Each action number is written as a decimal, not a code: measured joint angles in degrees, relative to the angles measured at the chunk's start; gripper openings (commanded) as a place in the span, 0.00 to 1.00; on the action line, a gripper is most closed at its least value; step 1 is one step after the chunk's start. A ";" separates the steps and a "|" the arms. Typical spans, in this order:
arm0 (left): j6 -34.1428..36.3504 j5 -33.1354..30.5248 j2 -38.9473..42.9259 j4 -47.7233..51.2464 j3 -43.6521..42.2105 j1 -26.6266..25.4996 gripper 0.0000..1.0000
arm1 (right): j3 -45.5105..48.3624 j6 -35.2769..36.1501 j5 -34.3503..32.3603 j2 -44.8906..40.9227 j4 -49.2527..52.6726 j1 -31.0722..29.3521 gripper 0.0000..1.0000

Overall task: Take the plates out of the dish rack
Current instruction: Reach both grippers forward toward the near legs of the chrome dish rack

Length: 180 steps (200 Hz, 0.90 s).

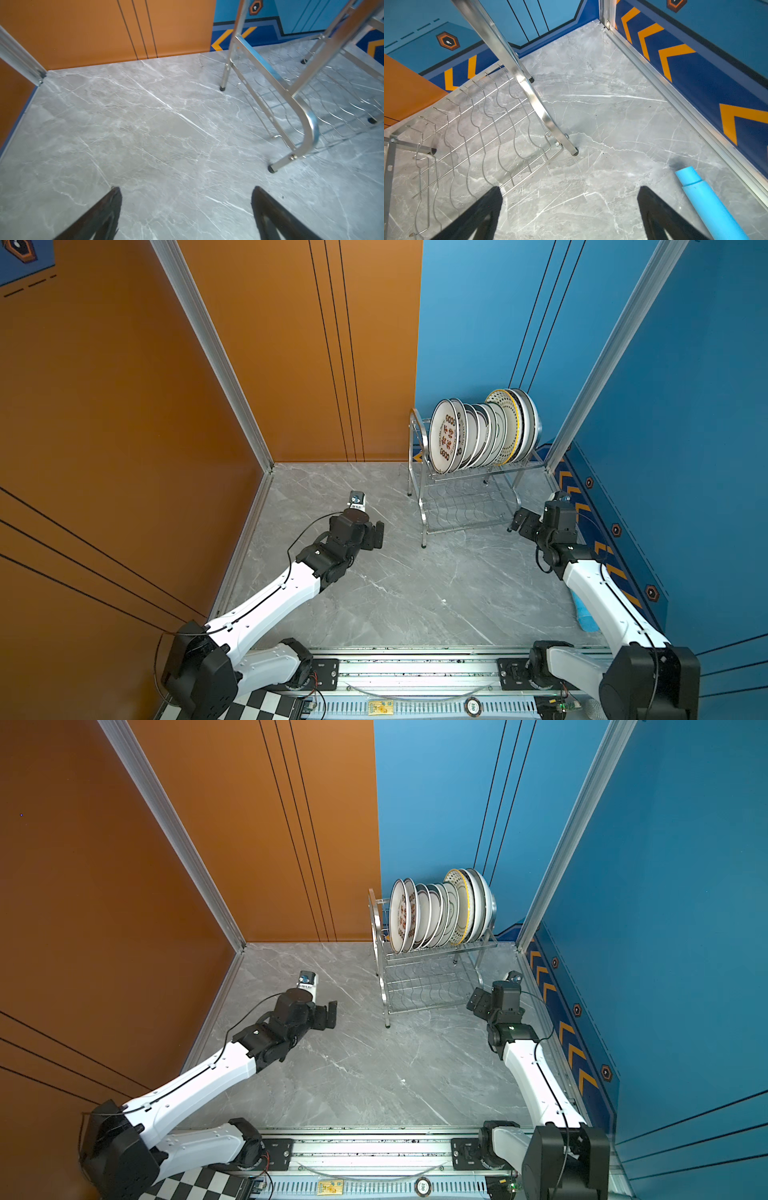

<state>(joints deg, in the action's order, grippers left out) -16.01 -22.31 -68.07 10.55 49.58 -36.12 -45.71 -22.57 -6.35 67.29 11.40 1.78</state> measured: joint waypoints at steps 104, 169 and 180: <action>-6.32 -0.17 -15.58 -3.08 5.38 -7.93 0.98 | -5.35 1.53 1.79 16.79 -5.14 1.73 1.00; -7.43 0.02 -23.02 -6.36 11.13 -10.62 0.98 | -7.39 1.57 3.17 23.98 -10.49 2.10 0.97; -7.43 0.09 -23.93 -6.71 11.89 -10.84 0.98 | -7.50 1.53 3.19 24.63 -11.10 2.10 0.96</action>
<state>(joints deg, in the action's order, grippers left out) -23.44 -22.22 -92.01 3.84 61.47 -46.96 -53.21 -21.04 -3.16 91.92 0.30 3.88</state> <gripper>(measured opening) 0.979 0.970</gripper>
